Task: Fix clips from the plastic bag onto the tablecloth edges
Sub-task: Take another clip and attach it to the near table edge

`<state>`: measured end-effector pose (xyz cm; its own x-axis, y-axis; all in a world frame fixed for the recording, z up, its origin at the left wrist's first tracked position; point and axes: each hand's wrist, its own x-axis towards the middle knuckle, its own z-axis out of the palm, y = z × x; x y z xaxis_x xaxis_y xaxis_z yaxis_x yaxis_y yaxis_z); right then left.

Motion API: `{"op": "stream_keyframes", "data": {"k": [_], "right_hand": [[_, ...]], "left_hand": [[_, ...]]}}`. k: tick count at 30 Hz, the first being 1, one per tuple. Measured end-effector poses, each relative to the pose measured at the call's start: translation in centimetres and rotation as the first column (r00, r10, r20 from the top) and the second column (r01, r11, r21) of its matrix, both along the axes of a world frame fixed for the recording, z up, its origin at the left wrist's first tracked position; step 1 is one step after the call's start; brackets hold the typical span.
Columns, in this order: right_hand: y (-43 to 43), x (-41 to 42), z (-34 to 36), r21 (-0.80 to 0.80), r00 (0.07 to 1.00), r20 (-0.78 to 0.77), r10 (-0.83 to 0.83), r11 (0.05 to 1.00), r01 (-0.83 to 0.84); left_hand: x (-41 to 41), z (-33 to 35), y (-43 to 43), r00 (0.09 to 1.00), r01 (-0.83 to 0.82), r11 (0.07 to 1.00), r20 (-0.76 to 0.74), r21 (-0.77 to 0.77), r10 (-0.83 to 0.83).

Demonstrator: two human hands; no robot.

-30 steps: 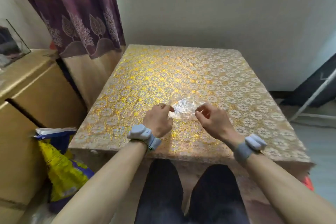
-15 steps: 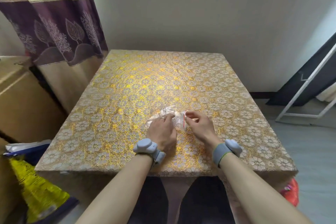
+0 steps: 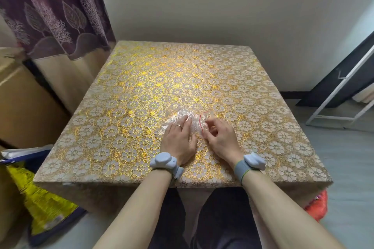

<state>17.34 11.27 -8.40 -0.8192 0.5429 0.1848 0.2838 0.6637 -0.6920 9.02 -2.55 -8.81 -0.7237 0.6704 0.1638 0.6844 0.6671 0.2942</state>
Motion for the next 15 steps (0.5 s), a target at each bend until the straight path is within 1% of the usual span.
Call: {"op": "stream_keyframes", "data": {"k": [2,5,8,10,12,14,15], "right_hand": [[-0.1,0.2,-0.4,0.046,0.999,-0.041,-0.016,0.999,0.018],[-0.1,0.5,-0.6,0.070,0.996,-0.076,-0.053,0.996,0.058],[-0.2,0.8,-0.5,0.056,0.983,-0.105,-0.152,0.986,0.159],[-0.1,1.0,-0.1,-0.034,0.957,-0.143,-0.253,0.967,0.251],[0.0,1.4,0.5,-0.145,0.946,-0.138,-0.295,0.950,0.275],[0.1,1.7,1.3,-0.281,0.956,-0.071,-0.286,0.925,0.256],[0.3,2.1,1.9,-0.361,0.960,-0.022,-0.278,0.898,0.252]], "left_hand": [[-0.1,-0.2,0.0,1.000,0.000,1.000,-0.003,-0.021,0.000],[-0.2,-0.5,0.0,1.000,-0.007,0.999,-0.017,-0.032,0.006],[-0.2,-0.5,0.0,0.999,-0.024,0.999,-0.031,-0.029,0.023],[-0.2,-0.5,0.0,0.998,-0.054,0.998,-0.045,-0.017,0.053],[-0.2,-0.4,0.0,0.994,-0.087,0.996,-0.060,-0.002,0.087],[0.0,-0.4,0.0,0.992,-0.108,0.994,-0.066,0.010,0.108],[0.2,-0.2,0.0,0.992,-0.105,0.994,-0.068,0.013,0.105]]}}
